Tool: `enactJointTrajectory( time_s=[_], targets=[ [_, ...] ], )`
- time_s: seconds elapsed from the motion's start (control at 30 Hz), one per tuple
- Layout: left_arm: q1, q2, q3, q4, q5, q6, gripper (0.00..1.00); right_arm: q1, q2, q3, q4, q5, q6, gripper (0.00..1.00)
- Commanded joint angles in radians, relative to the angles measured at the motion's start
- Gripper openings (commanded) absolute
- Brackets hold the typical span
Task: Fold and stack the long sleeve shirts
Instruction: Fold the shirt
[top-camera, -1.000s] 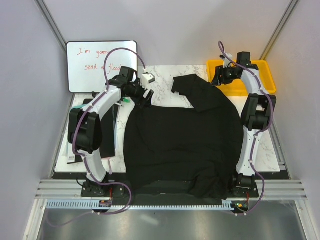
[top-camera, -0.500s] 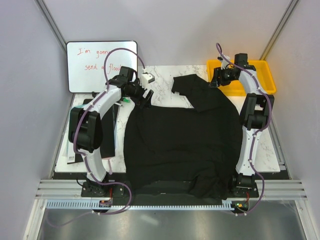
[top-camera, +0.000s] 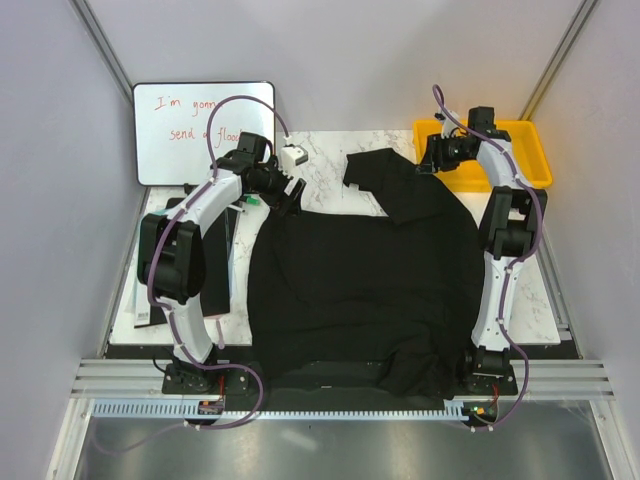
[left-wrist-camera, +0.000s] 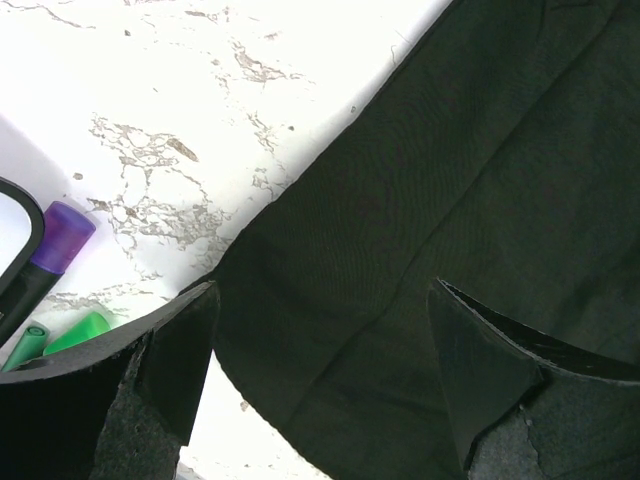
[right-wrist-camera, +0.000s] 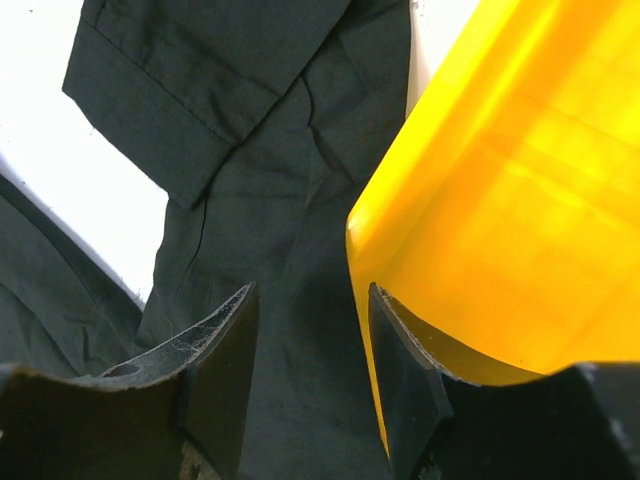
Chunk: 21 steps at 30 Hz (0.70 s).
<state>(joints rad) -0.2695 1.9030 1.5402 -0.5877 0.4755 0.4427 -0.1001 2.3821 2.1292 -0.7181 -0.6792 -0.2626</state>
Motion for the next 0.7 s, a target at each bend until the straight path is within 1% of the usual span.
enactJointTrajectory(
  time_s=[0.0, 0.13, 0.2, 0.23, 0.27, 0.3, 0.37, 0.43, 0.57, 0.63, 0.67],
  targets=[
    [0.009, -0.002, 0.037, 0.020, 0.005, -0.019, 0.91, -0.001, 0.038, 0.055, 0.005, -0.023, 0.026, 0.55],
    [0.007, 0.008, 0.040, 0.023, 0.005, -0.022, 0.91, -0.001, 0.048, 0.055, 0.003, -0.011, 0.028, 0.55],
    [0.009, 0.010, 0.044, 0.023, 0.008, -0.027, 0.91, -0.006, 0.048, 0.055, 0.003, -0.019, 0.029, 0.53],
    [0.009, 0.013, 0.046, 0.025, 0.008, -0.027, 0.91, -0.009, 0.045, 0.054, 0.003, -0.023, 0.029, 0.50],
    [0.010, 0.014, 0.046, 0.025, 0.008, -0.027, 0.91, -0.010, 0.042, 0.054, 0.003, -0.025, 0.028, 0.44],
    [0.009, 0.014, 0.049, 0.026, 0.005, -0.025, 0.91, -0.010, 0.035, 0.052, 0.005, -0.037, 0.028, 0.41],
    [0.010, 0.016, 0.046, 0.026, 0.005, -0.025, 0.91, -0.013, 0.023, 0.048, 0.005, -0.052, 0.031, 0.37],
    [0.010, 0.019, 0.044, 0.026, 0.005, -0.025, 0.91, -0.015, 0.005, 0.043, 0.005, -0.063, 0.031, 0.35],
    [0.012, 0.022, 0.044, 0.028, 0.003, -0.029, 0.91, -0.016, -0.021, 0.043, 0.005, -0.077, 0.031, 0.23],
    [0.015, 0.021, 0.044, 0.028, 0.006, -0.029, 0.91, -0.018, -0.032, 0.043, 0.003, -0.080, 0.037, 0.23],
    [0.015, 0.019, 0.044, 0.028, 0.006, -0.029, 0.91, -0.019, -0.035, 0.041, 0.003, -0.083, 0.037, 0.25]
  ],
)
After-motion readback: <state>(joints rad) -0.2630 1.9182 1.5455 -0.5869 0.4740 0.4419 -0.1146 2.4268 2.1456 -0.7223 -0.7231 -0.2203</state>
